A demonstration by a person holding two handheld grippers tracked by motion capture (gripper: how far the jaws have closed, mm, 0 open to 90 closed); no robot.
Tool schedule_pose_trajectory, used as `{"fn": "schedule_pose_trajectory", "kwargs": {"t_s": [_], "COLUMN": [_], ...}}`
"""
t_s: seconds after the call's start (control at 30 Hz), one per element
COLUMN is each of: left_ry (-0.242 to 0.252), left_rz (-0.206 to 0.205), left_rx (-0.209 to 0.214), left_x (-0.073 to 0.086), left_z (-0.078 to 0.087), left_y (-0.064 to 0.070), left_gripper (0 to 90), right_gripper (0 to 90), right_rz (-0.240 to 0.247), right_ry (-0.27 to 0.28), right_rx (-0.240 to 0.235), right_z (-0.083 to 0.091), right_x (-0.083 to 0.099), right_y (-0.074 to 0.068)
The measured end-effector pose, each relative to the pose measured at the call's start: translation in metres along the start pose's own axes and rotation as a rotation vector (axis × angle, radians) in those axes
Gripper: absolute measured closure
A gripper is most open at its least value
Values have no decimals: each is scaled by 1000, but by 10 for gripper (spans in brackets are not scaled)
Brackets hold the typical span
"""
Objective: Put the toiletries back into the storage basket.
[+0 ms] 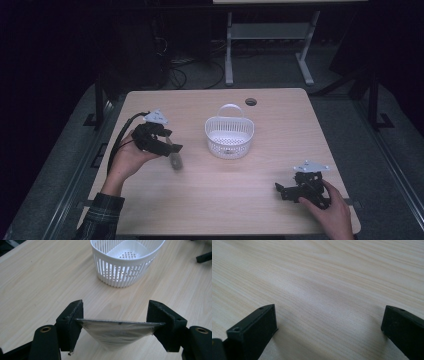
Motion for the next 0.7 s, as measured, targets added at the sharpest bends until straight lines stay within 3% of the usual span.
{"fn": "schedule_pose_trajectory", "kwargs": {"t_s": [0.7], "left_ry": [14], "left_rz": [-28], "left_rx": [10], "left_x": [-43], "left_z": [-4], "left_y": [5], "left_gripper": [293], "right_gripper": [0], "right_rz": [-1], "right_ry": [-2], "right_rx": [0], "right_z": [0], "right_x": [0], "right_y": [0]}}
Point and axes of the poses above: each handheld gripper's, and its own axes: z roughly backward along the jaws, x roughly out of its underside, y roughly to its right, the point moved 1 cm from there along -z, roughly forward along the jaws, and after that the axes turned 14 degrees about -x, right-handed, at the moved point
